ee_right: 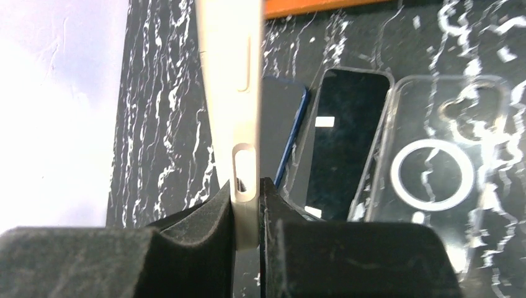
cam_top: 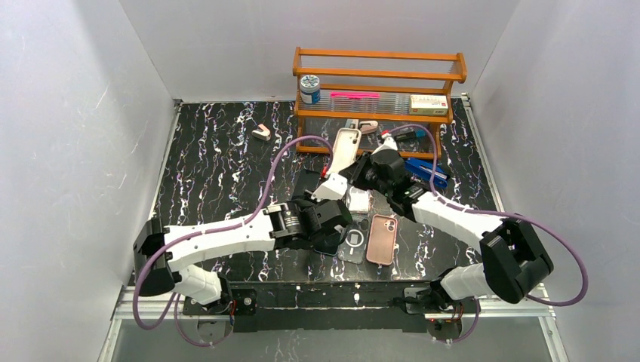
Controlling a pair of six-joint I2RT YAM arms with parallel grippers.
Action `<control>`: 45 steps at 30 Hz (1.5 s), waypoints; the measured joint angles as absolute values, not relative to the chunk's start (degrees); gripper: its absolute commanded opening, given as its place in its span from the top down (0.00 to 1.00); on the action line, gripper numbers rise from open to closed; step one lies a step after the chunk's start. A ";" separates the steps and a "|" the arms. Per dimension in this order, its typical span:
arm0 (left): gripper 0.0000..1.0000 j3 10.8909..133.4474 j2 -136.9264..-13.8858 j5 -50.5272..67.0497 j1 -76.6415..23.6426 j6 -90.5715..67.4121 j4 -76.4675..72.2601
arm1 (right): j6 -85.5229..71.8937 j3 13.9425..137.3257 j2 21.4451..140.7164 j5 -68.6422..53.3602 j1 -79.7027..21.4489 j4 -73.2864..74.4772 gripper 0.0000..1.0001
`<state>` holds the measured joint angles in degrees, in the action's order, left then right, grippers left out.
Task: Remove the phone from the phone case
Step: Remove the phone case from the phone, then place the phone case at the center of the board, then place the phone at the center of the board.
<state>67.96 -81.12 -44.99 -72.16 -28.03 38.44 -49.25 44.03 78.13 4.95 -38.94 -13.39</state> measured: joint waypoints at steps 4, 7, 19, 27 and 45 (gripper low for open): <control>1.00 67.79 -79.77 -43.64 -72.36 -30.65 44.18 | -45.23 44.10 76.53 2.55 -33.39 -11.46 0.99; 1.00 66.19 -79.83 -43.27 -72.34 -32.64 48.23 | -41.30 43.70 72.82 0.10 -27.49 -7.40 0.99; 1.00 63.16 -84.60 -39.44 -72.40 -37.19 56.93 | -29.71 40.16 72.60 -14.68 -10.61 3.97 0.99; 1.00 62.87 -88.07 -39.16 -73.76 -40.34 59.96 | -26.57 39.68 79.11 -19.11 -10.17 6.00 0.99; 0.48 63.92 -98.54 -39.22 -76.36 -41.65 58.48 | -23.55 39.88 84.86 -21.58 -9.50 9.08 0.57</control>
